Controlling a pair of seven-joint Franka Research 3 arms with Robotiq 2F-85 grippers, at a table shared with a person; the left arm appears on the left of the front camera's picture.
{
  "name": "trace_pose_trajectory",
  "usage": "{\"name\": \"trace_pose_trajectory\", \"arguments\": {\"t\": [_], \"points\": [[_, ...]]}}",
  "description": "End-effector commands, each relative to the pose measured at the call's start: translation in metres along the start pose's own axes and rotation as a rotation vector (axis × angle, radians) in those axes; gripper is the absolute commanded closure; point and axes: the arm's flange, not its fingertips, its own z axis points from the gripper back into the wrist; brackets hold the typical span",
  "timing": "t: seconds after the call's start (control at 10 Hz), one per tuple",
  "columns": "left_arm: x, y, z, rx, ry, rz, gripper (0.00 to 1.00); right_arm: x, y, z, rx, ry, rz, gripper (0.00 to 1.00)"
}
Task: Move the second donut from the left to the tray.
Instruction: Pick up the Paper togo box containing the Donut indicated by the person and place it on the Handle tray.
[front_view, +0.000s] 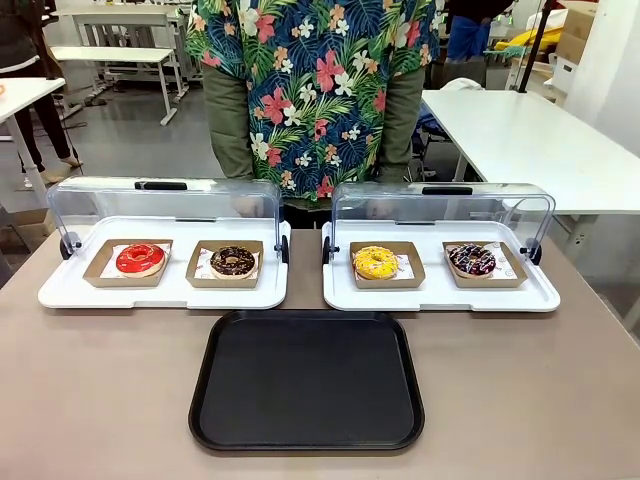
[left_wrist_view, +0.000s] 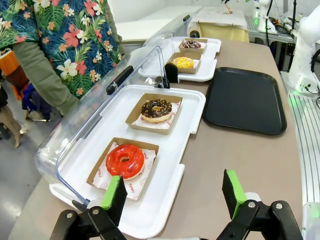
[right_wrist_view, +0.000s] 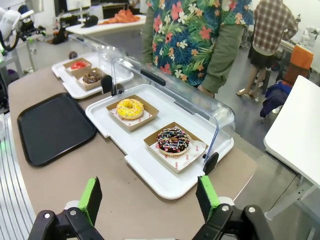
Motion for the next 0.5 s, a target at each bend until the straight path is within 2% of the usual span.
{"name": "trace_pose_trajectory", "arguments": {"t": [0.0, 0.4], "points": [[0.0028, -0.0009, 0.0011, -0.003, 0.012, 0.009, 0.0, 0.0012, -0.0042, -0.0007, -0.006, -0.027, 0.028, 0.0], [0.0028, -0.0009, 0.0011, -0.003, 0.012, 0.009, 0.0, 0.0012, -0.0042, -0.0007, -0.006, -0.027, 0.028, 0.0]]}}
